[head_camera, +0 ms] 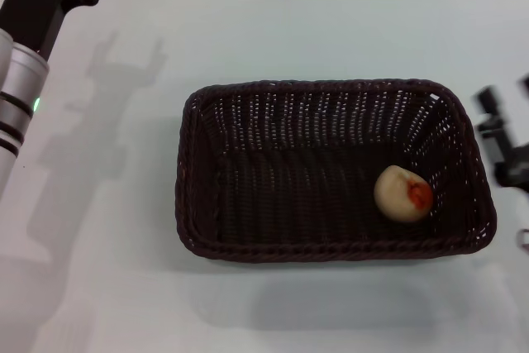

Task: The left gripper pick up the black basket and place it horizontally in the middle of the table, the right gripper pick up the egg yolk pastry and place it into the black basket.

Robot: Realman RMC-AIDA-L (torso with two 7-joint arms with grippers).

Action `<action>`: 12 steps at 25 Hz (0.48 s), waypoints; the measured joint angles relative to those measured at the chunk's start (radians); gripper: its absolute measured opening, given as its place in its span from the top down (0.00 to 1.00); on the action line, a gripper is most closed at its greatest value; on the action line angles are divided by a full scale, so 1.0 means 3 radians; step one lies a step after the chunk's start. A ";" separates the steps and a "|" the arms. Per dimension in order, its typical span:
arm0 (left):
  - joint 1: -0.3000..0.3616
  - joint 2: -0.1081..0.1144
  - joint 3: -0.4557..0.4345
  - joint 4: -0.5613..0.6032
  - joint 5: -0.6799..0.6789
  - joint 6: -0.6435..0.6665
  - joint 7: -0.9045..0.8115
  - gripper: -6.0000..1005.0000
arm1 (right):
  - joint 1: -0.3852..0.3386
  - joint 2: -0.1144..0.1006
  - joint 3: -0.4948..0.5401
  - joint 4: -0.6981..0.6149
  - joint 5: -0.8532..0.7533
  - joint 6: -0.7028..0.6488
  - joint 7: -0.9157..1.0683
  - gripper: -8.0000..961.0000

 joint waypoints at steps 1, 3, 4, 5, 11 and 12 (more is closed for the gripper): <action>0.0033 0.0002 -0.0007 0.0003 -0.0007 0.0000 -0.0005 0.20 | -0.0103 0.0000 0.0143 -0.0029 0.0143 -0.0008 0.0000 0.57; 0.0052 0.0002 -0.0013 0.0004 -0.0010 0.0000 -0.0007 0.20 | -0.0154 0.0000 0.0217 -0.0045 0.0217 -0.0024 0.0001 0.48; 0.0073 0.0002 -0.0028 0.0012 -0.0011 0.0000 -0.0012 0.20 | -0.0208 0.0000 0.0289 -0.0056 0.0298 -0.0063 0.0001 0.44; 0.0092 0.0000 -0.0045 0.0023 -0.0013 0.0000 -0.0018 0.20 | -0.0261 0.0000 0.0360 -0.0067 0.0367 -0.0100 0.0001 0.40; 0.0188 -0.0008 -0.0097 0.0258 -0.0020 0.0004 -0.0184 0.20 | -0.0510 0.0001 0.0723 -0.0139 0.0626 -0.0191 0.0013 0.32; 0.0198 -0.0008 -0.0105 0.0327 -0.0019 0.0015 -0.0201 0.20 | -0.0535 0.0002 0.0772 -0.0159 0.0644 -0.0172 0.0029 0.31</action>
